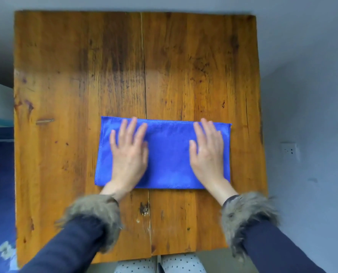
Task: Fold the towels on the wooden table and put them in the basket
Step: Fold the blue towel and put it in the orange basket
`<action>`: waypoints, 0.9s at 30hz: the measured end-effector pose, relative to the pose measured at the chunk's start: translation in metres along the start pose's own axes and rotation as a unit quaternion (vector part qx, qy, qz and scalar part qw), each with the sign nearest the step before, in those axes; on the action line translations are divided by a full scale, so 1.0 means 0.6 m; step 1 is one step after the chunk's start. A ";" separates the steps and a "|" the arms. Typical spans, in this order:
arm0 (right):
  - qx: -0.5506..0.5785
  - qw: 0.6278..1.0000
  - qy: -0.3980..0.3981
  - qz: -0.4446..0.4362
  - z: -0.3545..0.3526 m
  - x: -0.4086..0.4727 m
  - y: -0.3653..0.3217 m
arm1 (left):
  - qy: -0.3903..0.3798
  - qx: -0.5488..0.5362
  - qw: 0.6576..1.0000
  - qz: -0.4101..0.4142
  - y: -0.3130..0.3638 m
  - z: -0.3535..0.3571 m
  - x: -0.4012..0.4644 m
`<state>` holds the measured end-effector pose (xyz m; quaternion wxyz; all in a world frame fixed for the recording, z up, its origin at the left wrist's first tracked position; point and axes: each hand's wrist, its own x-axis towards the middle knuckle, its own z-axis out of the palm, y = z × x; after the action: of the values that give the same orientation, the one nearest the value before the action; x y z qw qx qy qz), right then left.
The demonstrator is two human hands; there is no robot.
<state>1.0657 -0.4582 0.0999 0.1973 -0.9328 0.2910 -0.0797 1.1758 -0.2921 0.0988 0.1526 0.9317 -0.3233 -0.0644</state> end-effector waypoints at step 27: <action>-0.120 0.987 -0.106 -0.022 0.092 -0.058 -0.071 | -0.042 -0.011 0.955 -0.293 -0.124 -0.042 -0.069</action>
<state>1.0738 -0.3885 0.0663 0.1122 -0.9590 0.2552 0.0503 1.1923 -0.2048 0.0992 0.1236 0.9801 -0.0416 -0.1494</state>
